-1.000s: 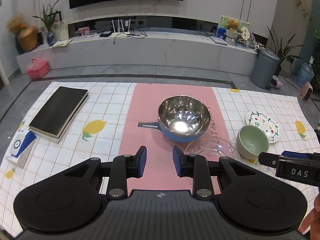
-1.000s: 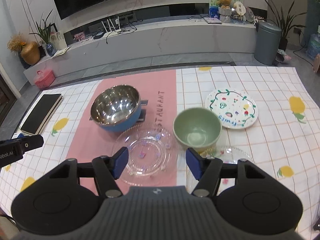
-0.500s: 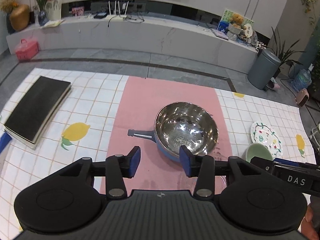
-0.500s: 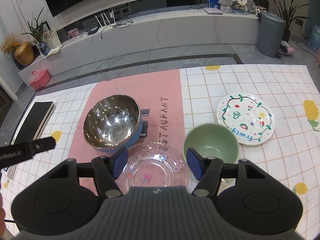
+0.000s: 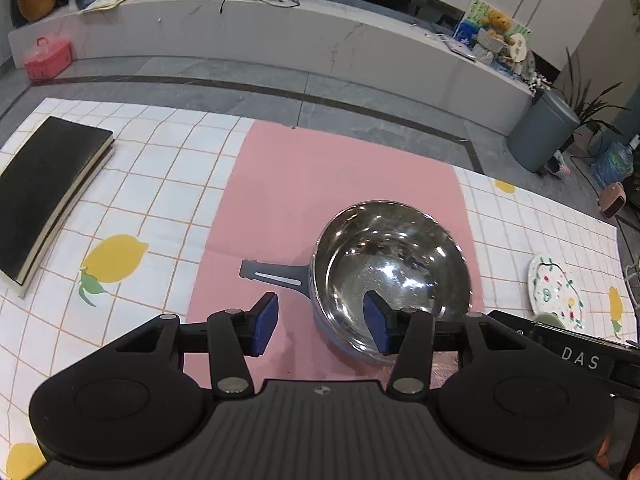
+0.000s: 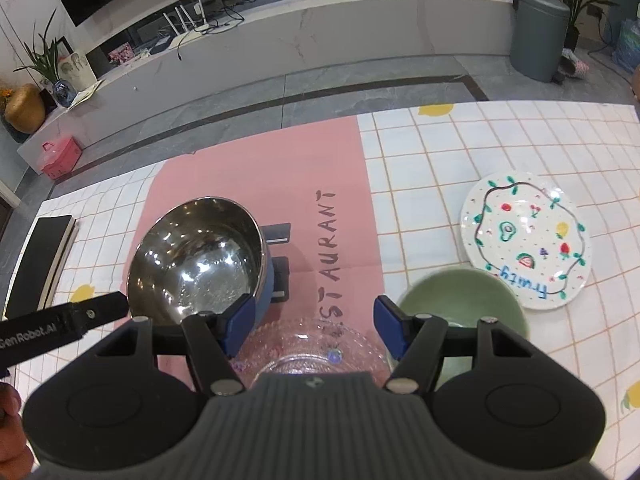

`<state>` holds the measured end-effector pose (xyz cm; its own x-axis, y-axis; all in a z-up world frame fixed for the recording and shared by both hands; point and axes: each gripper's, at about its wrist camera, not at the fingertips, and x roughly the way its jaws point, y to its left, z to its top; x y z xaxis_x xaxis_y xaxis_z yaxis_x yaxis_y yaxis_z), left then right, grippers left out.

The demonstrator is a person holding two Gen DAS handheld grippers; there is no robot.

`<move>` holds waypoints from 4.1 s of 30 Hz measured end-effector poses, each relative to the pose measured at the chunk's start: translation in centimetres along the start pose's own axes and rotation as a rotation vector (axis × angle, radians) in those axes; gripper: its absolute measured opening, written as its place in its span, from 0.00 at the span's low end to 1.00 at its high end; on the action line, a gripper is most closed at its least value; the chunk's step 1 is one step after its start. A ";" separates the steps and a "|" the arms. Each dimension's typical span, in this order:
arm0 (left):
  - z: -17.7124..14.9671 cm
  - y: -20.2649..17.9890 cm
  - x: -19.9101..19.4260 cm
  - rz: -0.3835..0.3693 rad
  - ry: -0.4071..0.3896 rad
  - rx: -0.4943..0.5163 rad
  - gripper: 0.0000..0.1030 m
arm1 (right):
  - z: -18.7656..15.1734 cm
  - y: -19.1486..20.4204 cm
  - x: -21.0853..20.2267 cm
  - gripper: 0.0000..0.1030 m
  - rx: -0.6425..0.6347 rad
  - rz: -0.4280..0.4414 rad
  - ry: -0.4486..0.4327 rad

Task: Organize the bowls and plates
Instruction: 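Move both grippers to the blue pot rim and close them, then lift and carry the blue pot with both grippers across the mat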

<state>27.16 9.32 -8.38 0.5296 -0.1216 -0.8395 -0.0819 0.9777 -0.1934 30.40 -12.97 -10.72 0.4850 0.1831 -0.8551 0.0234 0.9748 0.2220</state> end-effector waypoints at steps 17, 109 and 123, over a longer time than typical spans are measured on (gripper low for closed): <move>0.3 0.7 3.9 0.010 0.061 -0.039 0.43 | 0.6 1.5 4.2 0.41 0.027 0.056 0.067; -19.6 3.2 -16.5 0.038 0.040 -0.170 0.13 | -18.9 2.9 -14.7 0.15 -0.106 0.272 0.243; -19.7 3.7 -13.7 0.073 0.117 -0.194 0.13 | -19.0 3.7 -12.2 0.14 -0.142 0.218 0.259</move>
<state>2.97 11.24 -7.58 0.4157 -0.0815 -0.9059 -0.2836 0.9347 -0.2142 7.96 -9.13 -8.35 0.2269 0.3968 -0.8894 -0.1868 0.9140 0.3601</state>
